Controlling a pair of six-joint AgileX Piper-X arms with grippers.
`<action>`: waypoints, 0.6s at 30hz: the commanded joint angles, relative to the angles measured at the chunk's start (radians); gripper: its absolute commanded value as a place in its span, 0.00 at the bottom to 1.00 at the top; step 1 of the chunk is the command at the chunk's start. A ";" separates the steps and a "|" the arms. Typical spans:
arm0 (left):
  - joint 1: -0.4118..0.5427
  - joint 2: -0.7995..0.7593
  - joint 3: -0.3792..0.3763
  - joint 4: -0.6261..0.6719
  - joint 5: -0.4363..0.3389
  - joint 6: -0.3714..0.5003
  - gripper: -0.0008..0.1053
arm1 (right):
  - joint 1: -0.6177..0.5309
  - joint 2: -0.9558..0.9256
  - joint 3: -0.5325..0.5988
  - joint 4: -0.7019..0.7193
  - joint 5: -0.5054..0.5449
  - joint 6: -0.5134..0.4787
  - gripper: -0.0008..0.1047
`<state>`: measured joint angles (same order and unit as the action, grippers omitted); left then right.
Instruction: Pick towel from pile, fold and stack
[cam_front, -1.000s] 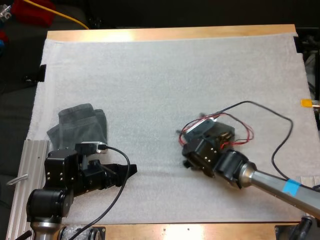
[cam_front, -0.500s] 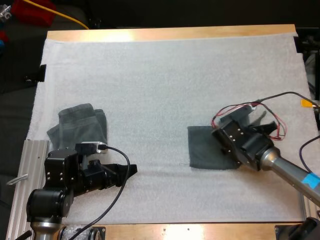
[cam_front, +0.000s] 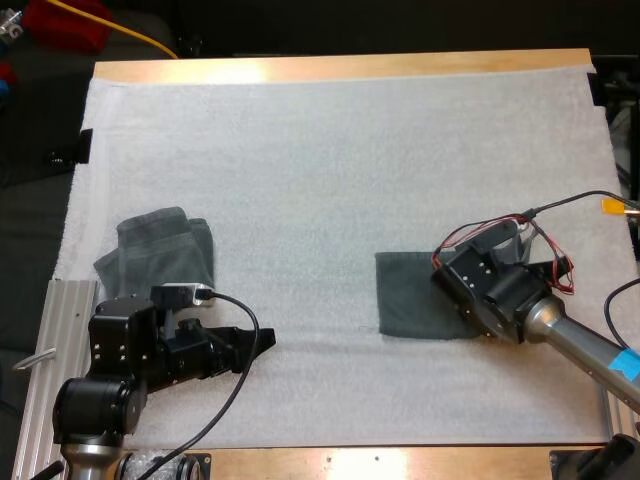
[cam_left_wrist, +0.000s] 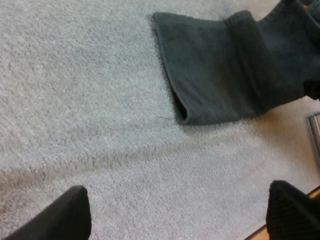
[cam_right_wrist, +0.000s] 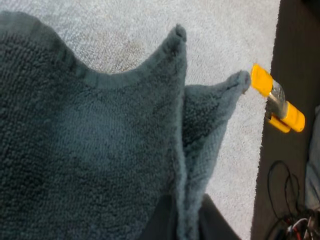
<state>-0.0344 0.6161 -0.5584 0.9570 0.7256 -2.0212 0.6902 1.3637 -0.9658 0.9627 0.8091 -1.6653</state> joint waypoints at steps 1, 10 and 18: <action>-0.005 0.003 -0.005 -0.011 0.012 0.006 0.67 | -0.004 -0.006 0.003 0.002 -0.035 0.022 0.02; -0.005 0.003 -0.005 -0.011 0.012 0.006 0.67 | 0.003 -0.006 0.003 -0.195 -0.419 0.093 0.02; -0.005 0.003 -0.005 -0.012 0.012 0.006 0.67 | 0.003 0.068 0.003 -0.236 -0.610 0.148 0.02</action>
<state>-0.0344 0.6161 -0.5584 0.9570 0.7264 -2.0212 0.6902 1.4272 -0.9658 0.7263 0.2172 -1.5248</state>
